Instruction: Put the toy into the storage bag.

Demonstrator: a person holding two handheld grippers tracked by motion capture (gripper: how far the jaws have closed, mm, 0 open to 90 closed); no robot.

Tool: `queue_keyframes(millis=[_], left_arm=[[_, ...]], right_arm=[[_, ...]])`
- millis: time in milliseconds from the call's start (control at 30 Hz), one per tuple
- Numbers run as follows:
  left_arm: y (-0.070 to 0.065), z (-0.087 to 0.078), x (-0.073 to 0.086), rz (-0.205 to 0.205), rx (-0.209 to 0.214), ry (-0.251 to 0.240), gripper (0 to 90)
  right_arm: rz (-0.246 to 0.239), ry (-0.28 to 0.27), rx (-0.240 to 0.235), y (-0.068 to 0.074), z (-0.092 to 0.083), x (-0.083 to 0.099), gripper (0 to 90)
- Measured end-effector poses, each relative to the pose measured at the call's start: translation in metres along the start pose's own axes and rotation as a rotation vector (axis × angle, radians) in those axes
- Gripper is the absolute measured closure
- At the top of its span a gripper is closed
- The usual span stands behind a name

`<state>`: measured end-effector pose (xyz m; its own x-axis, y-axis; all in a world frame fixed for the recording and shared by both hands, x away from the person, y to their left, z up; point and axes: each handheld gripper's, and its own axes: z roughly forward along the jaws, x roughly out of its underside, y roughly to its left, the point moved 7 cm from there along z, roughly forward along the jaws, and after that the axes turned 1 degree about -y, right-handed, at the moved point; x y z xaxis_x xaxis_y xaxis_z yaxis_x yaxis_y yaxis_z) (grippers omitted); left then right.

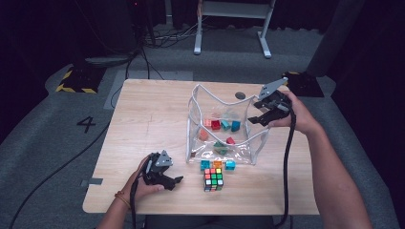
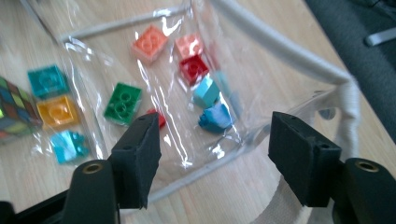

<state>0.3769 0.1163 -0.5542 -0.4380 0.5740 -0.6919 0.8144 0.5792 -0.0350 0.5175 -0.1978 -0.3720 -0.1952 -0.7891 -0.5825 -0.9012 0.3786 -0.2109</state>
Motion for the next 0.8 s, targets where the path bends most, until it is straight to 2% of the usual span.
queue_keyframes(millis=[33,100,133,167,233,567,800], left_arm=[[0.0,0.0,0.0,0.0,0.0,0.0,13.6],[0.0,0.0,0.0,0.0,0.0,0.0,13.6],[0.0,0.0,0.0,-0.001,0.0,0.0,13.6],[0.0,0.0,0.0,-0.001,0.0,0.0,13.6],[0.0,0.0,0.0,-0.001,0.0,-0.001,13.7],[0.0,0.0,0.0,0.0,0.0,0.0,13.7],[0.0,0.0,0.0,0.0,0.0,0.0,13.6]], right_arm=[[0.028,-0.011,0.004,0.002,-0.005,0.0,33.8],[0.037,-0.109,0.02,0.005,-0.014,-0.002,33.3],[0.037,-0.109,0.02,0.005,-0.014,-0.002,33.3],[0.04,-0.138,0.04,0.007,-0.019,-0.002,32.3],[0.043,-0.148,0.045,0.008,-0.022,-0.002,31.4],[0.078,-0.286,0.101,0.016,-0.054,0.004,27.4],[0.124,-0.354,0.132,0.025,-0.072,0.021,27.4]])
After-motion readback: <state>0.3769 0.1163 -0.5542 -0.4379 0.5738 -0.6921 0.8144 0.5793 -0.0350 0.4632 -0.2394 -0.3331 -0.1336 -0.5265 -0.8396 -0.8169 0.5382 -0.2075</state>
